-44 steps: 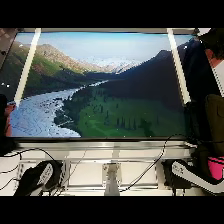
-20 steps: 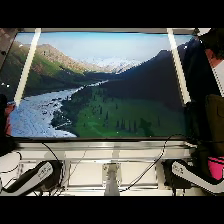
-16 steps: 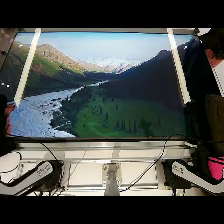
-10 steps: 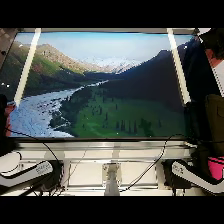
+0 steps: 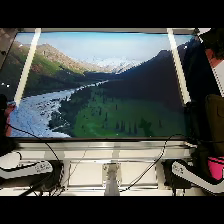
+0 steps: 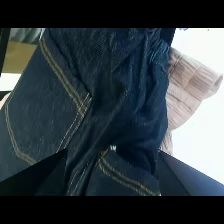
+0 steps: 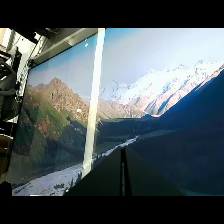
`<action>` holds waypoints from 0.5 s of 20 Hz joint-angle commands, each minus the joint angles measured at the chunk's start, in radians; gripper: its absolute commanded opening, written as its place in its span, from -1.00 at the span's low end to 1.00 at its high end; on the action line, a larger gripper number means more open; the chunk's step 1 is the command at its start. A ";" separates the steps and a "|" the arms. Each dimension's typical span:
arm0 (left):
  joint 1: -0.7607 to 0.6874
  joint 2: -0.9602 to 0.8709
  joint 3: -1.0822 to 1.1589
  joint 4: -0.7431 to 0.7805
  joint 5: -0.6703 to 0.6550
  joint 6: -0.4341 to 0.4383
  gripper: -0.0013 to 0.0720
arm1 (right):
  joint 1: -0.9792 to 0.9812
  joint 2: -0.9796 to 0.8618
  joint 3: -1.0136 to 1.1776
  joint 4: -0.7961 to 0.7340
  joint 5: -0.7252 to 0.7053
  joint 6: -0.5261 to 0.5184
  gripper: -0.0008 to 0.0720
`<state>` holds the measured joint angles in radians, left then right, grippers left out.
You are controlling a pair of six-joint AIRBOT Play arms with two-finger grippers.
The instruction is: Fold the clothes and pants, and hang the long-sleeved shirts on hangers.
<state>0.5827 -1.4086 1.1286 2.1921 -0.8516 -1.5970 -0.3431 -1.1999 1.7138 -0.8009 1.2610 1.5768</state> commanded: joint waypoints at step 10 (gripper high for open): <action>0.029 -0.042 0.001 0.006 0.108 0.001 -0.93 | 0.001 0.000 0.000 0.000 0.000 0.000 -0.91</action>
<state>0.6098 -1.4475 1.1286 2.1990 -0.7658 -1.5963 -0.3431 -1.1999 1.7138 -0.8009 1.2602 1.5764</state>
